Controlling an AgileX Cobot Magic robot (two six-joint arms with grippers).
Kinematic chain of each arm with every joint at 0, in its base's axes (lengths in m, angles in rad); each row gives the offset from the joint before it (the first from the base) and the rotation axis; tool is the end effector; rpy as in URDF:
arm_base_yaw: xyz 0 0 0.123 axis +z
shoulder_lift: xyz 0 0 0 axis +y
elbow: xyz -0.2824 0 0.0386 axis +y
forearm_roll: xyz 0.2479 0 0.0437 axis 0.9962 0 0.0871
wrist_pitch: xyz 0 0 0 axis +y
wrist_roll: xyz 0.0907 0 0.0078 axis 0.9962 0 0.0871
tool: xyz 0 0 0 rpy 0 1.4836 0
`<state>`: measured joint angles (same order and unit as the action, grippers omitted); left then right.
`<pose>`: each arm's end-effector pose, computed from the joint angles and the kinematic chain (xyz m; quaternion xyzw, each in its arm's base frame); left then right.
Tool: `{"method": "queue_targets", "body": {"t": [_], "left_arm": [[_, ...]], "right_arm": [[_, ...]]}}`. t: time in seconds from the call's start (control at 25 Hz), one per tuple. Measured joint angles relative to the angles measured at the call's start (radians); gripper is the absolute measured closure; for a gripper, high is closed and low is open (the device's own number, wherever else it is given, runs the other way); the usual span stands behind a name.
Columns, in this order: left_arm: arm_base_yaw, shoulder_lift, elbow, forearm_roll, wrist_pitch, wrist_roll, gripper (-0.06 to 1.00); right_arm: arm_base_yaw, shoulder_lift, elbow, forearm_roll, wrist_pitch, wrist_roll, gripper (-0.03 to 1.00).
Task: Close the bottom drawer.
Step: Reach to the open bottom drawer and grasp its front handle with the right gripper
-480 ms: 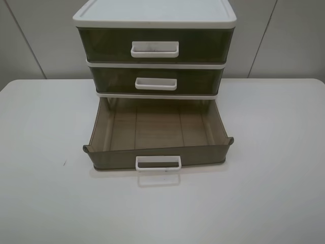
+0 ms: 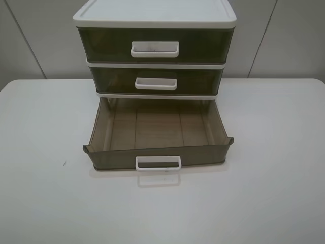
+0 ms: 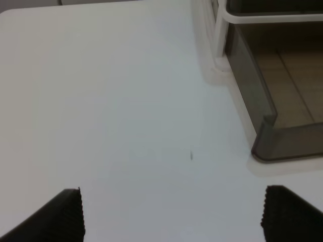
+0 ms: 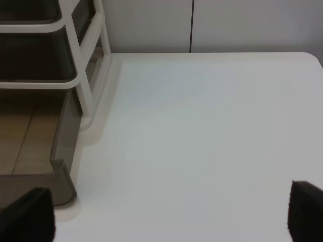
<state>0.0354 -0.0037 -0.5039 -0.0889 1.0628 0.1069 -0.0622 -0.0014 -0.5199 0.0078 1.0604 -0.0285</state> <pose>-0.0059 -0.0073 0.2783 0.0323 0.8503 -0.0071 0.5252 -0.0074 0.0011 0.2827 0.0141 0.8474 -0.0202 0.5303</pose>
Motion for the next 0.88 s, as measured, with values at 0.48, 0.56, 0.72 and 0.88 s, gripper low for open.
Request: {"method": "queue_targets", "body": {"t": [0.48, 0.56, 0.72, 0.88], "left_arm": [[0.0, 0.0, 0.0, 0.0, 0.0, 0.0, 0.23], [0.0, 0.0, 0.0, 0.0, 0.0, 0.0, 0.23], [0.0, 0.0, 0.0, 0.0, 0.0, 0.0, 0.23], [0.0, 0.0, 0.0, 0.0, 0.0, 0.0, 0.23]], "right_arm": [[0.003, 0.0, 0.0, 0.0, 0.0, 0.001, 0.16], [0.026, 0.0, 0.0, 0.0, 0.0, 0.001, 0.16], [0.089, 0.004, 0.0, 0.003, 0.0, 0.001, 0.16], [0.175, 0.079, -0.021, 0.005, 0.0, 0.003, 0.16]]}}
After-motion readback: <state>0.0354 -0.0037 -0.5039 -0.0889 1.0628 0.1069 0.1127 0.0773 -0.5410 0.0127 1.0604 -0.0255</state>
